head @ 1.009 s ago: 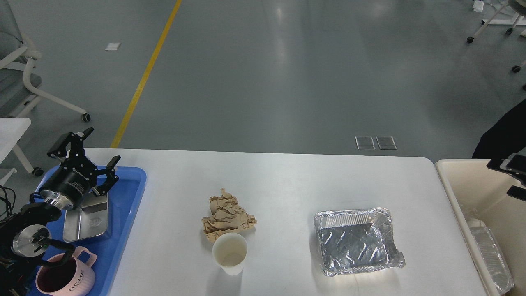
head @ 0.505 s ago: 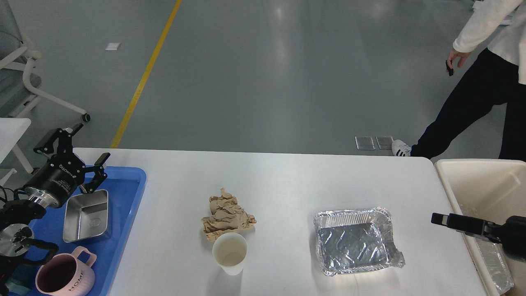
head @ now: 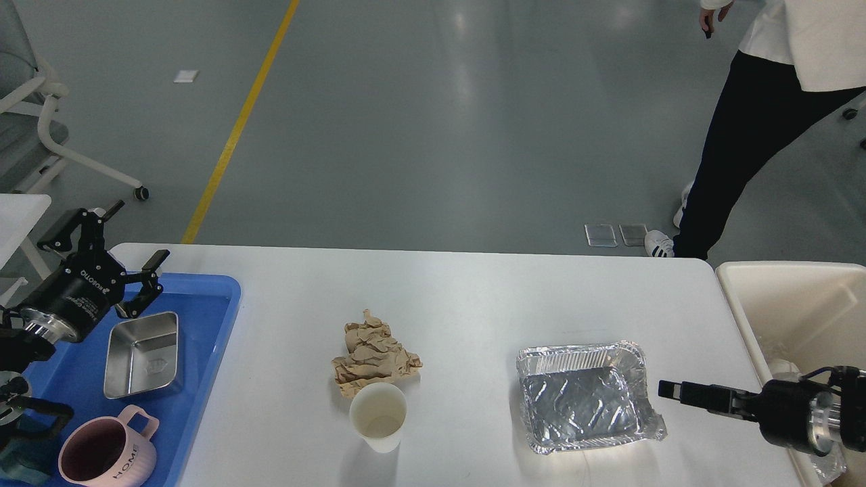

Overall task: Tidy desktop
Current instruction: 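Bring the right gripper in low toward the foil tray's near edge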

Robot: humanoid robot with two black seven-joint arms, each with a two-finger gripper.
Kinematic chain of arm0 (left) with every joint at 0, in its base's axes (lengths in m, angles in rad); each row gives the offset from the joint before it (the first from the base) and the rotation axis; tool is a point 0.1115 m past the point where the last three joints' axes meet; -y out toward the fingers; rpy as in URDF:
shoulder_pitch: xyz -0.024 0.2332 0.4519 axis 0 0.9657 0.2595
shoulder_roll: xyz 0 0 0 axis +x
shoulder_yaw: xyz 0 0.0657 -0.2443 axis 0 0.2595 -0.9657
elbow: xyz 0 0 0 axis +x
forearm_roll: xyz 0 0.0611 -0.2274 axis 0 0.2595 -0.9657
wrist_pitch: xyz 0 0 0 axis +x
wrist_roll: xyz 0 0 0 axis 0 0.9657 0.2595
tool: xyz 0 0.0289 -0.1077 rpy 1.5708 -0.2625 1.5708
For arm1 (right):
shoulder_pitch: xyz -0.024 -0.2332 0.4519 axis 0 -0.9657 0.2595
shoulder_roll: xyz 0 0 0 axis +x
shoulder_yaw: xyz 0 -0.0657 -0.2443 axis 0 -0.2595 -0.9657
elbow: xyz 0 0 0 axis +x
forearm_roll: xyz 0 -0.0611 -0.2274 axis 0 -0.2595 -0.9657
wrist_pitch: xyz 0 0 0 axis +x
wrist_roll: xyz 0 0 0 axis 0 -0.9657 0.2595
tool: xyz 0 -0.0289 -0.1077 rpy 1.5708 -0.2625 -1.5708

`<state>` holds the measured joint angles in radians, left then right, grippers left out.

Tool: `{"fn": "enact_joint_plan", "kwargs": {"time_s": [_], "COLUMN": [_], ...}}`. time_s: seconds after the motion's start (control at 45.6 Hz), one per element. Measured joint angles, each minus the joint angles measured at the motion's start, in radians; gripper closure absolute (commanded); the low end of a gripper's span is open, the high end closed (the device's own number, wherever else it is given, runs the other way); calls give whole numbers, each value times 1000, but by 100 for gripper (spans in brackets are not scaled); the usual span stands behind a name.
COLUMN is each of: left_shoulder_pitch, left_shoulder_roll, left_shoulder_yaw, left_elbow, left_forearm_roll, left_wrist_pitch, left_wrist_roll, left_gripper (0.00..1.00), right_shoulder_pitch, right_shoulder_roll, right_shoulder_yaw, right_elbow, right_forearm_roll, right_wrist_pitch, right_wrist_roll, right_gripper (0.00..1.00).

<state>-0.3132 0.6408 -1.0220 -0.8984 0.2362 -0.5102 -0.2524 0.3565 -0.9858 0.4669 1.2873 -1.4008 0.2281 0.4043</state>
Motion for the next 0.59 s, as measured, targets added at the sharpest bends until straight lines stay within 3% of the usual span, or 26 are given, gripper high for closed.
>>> {"fn": "enact_joint_plan", "kwargs": {"time_s": [0.197, 0.592], "left_shoulder_pitch": [6, 6], "left_shoulder_roll": [9, 9], "left_shoulder_yaw": [-7, -12], "left_elbow": [-1, -1], "left_forearm_roll": [0, 0], "left_wrist_pitch": [-52, -59], "left_wrist_roll": [-2, -3], "left_gripper": [3, 3], "right_shoulder_pitch": [3, 19], "right_shoulder_roll": [58, 179], "right_shoulder_yaw": [-9, -28], "right_elbow": [-38, -134], "right_forearm_roll": [-33, -50], "right_wrist_pitch": [0, 0], "right_wrist_roll": [1, 4], "right_gripper": [0, 0]}}
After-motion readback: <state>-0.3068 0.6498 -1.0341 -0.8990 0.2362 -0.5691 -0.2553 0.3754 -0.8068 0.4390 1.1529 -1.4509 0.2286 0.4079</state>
